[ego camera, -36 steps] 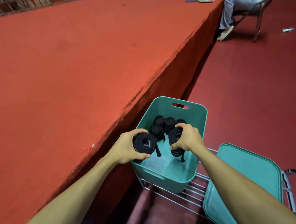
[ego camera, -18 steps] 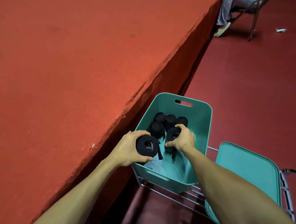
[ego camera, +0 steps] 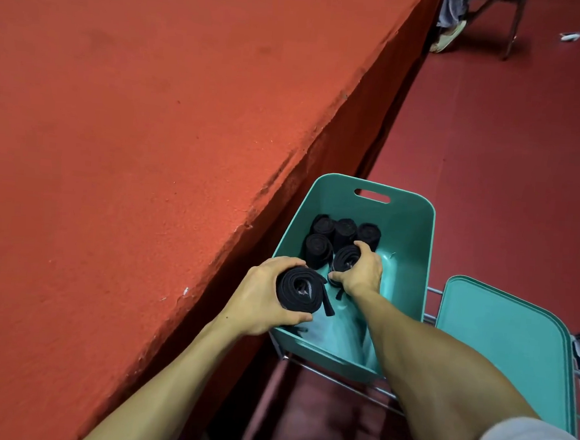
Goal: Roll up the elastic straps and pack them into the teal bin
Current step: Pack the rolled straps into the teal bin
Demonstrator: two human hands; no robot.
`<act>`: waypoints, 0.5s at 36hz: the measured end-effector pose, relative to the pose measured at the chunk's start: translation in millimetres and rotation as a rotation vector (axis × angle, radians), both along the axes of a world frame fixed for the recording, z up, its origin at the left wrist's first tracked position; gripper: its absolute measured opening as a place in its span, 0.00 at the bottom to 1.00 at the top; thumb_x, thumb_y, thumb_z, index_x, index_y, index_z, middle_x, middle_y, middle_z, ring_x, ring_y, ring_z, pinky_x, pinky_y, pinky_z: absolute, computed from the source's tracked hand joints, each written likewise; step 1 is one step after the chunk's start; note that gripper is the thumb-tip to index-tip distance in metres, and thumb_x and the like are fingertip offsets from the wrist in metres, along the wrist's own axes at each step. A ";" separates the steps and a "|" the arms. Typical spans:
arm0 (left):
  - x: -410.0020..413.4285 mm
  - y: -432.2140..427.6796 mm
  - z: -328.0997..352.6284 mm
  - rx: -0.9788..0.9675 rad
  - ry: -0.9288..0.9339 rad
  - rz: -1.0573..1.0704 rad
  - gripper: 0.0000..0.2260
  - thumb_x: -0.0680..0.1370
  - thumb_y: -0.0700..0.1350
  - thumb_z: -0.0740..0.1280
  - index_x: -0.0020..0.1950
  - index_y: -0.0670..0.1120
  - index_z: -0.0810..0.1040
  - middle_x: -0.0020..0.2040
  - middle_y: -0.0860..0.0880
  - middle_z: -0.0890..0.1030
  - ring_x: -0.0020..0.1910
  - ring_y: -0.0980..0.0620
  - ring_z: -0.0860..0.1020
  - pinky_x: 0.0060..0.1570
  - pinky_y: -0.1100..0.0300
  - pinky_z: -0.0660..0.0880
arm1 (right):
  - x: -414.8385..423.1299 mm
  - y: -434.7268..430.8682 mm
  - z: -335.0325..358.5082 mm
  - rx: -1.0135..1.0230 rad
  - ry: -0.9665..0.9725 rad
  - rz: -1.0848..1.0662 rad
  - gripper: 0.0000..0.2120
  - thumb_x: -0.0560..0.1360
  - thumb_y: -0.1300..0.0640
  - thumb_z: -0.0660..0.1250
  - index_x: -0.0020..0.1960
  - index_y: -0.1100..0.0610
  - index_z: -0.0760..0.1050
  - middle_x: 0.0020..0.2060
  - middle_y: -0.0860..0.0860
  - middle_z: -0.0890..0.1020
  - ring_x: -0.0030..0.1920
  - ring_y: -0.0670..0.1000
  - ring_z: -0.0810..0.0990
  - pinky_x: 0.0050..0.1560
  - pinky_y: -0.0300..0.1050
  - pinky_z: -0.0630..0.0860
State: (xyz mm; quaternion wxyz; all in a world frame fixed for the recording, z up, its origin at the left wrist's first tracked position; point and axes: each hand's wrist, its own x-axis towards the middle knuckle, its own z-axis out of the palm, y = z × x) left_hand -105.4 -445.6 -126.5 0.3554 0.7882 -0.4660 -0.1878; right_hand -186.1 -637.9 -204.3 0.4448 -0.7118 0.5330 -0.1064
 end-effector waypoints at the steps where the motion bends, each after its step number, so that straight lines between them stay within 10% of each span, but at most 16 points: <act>1: -0.4 -0.2 -0.2 -0.004 -0.001 -0.001 0.35 0.59 0.47 0.84 0.64 0.49 0.78 0.56 0.60 0.76 0.59 0.62 0.76 0.60 0.77 0.65 | 0.3 0.3 -3.3 0.001 -0.009 -0.005 0.43 0.66 0.63 0.80 0.75 0.51 0.64 0.68 0.55 0.68 0.66 0.57 0.72 0.63 0.47 0.69; 4: -1.0 -1.0 -0.8 -0.012 0.000 -0.006 0.35 0.59 0.46 0.84 0.64 0.48 0.78 0.55 0.61 0.75 0.58 0.63 0.75 0.60 0.77 0.64 | 2.9 0.5 -10.2 -0.007 -0.044 -0.017 0.42 0.67 0.63 0.80 0.75 0.49 0.65 0.68 0.54 0.65 0.62 0.55 0.73 0.53 0.41 0.68; 18: -0.3 0.2 -3.3 -0.042 -0.006 -0.028 0.34 0.58 0.46 0.85 0.63 0.47 0.79 0.54 0.67 0.73 0.58 0.64 0.74 0.61 0.77 0.64 | 9.2 4.2 -26.0 -0.009 -0.179 -0.082 0.47 0.64 0.60 0.82 0.76 0.50 0.62 0.67 0.55 0.69 0.69 0.57 0.68 0.70 0.48 0.63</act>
